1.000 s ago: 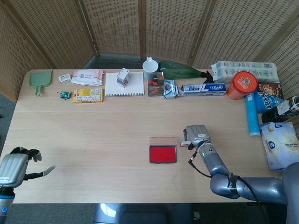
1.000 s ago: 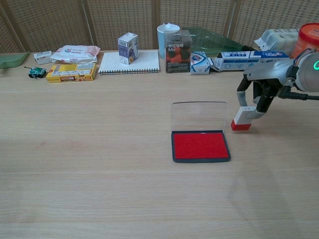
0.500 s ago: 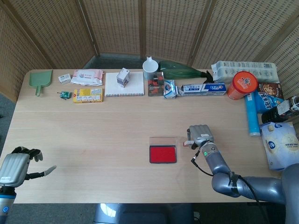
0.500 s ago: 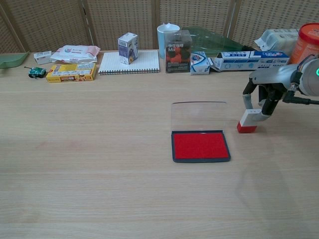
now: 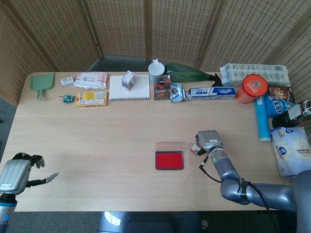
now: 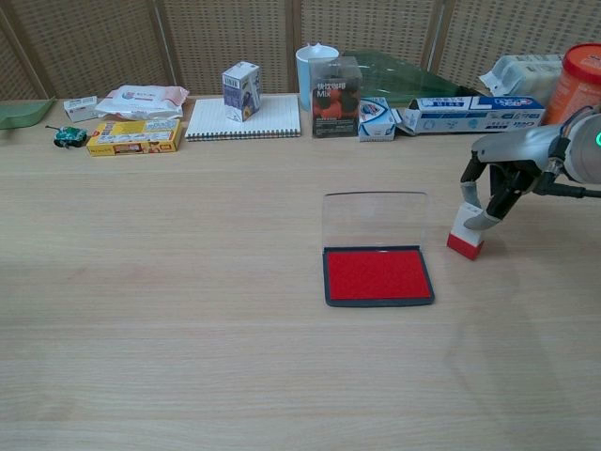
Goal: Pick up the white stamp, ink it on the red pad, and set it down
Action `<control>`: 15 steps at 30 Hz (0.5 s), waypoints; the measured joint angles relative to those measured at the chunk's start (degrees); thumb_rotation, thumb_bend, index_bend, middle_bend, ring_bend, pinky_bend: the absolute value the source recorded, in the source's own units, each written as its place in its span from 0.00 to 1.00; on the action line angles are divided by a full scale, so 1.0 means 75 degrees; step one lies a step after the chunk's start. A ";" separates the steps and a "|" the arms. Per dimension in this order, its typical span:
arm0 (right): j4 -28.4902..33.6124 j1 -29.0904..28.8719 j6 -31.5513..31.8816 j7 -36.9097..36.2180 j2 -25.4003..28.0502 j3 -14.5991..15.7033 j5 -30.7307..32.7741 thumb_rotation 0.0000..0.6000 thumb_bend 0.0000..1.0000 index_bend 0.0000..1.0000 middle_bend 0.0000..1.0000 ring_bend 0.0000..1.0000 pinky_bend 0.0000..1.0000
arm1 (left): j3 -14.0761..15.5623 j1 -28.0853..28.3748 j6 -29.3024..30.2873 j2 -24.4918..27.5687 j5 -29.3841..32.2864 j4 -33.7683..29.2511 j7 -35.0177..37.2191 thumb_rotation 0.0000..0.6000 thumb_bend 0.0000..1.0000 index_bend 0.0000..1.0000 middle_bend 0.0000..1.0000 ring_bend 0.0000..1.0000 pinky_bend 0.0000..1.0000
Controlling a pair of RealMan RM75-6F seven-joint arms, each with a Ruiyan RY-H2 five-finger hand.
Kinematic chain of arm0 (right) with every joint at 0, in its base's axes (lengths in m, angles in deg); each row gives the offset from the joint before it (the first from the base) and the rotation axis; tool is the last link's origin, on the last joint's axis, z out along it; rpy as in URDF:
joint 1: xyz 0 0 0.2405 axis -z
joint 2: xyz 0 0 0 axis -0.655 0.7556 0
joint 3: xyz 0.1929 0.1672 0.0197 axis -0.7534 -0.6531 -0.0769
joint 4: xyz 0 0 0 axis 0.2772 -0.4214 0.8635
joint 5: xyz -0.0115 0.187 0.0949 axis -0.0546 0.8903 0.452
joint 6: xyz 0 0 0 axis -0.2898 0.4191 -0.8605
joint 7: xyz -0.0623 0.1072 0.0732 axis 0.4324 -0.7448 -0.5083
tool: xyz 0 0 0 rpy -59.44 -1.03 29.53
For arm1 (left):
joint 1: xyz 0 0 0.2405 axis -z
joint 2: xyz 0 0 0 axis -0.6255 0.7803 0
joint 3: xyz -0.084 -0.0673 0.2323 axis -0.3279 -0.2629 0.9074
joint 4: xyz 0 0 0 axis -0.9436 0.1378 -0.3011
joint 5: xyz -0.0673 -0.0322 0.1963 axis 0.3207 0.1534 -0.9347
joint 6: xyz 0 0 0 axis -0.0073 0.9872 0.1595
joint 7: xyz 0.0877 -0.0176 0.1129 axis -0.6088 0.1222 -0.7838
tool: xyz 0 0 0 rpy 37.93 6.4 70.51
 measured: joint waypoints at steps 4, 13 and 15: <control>0.0019 0.0017 -0.0012 -0.0008 0.0013 -0.0003 -0.0026 0.73 0.42 0.65 1.00 1.00 1.00 | -0.0001 0.0008 -0.0004 -0.0009 -0.0006 0.0008 0.0004 0.44 0.05 0.54 0.57 0.51 0.30; 0.0053 0.0063 0.0033 0.0012 0.0018 0.0015 -0.0112 0.69 0.42 0.63 1.00 1.00 1.00 | 0.0002 0.0022 -0.0021 -0.0037 -0.0013 0.0038 0.0032 0.44 0.05 0.54 0.57 0.51 0.30; 0.0044 0.0062 0.0027 0.0029 0.0013 0.0022 -0.0093 0.68 0.42 0.63 1.00 1.00 1.00 | 0.0003 0.0018 -0.0015 -0.0042 -0.0012 0.0052 0.0040 0.44 0.05 0.54 0.57 0.51 0.30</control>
